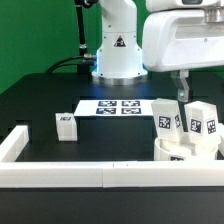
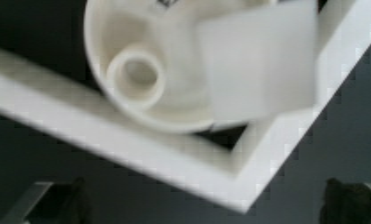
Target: Assemble stool
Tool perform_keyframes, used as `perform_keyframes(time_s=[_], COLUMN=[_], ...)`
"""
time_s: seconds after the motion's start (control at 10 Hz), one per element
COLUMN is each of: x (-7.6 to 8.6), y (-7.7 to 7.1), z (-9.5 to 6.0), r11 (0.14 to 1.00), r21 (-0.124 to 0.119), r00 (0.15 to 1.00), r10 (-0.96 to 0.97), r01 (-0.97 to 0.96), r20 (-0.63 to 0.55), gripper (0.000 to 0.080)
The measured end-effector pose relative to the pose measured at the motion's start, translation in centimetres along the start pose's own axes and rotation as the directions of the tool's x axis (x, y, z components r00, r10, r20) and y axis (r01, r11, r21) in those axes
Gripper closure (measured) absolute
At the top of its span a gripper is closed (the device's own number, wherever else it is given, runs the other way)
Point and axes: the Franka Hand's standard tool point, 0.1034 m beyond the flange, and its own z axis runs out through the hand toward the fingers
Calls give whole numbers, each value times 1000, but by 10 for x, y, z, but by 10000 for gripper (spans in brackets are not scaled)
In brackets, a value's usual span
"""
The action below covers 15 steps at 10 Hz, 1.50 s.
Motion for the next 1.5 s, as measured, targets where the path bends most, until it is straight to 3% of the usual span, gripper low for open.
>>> perform_keyframes(time_s=[0.4, 0.9, 1.0, 1.1, 1.2, 1.3, 1.5], x=[-4, -9, -10, -10, -10, -10, -9], y=[-12, -5, -5, -5, -5, -5, -5], z=[22, 36, 37, 37, 37, 37, 37], r11=[1000, 999, 998, 998, 989, 973, 937], r21=[-3, -12, -12, -12, -12, -13, -13], r00=[1000, 999, 998, 998, 989, 973, 937], r10=[13, 41, 60, 61, 150, 229, 349], r01=[-13, -41, -60, -61, -150, -228, -349], r20=[16, 15, 15, 15, 13, 12, 10], gripper=[150, 150, 237, 406, 406, 463, 463])
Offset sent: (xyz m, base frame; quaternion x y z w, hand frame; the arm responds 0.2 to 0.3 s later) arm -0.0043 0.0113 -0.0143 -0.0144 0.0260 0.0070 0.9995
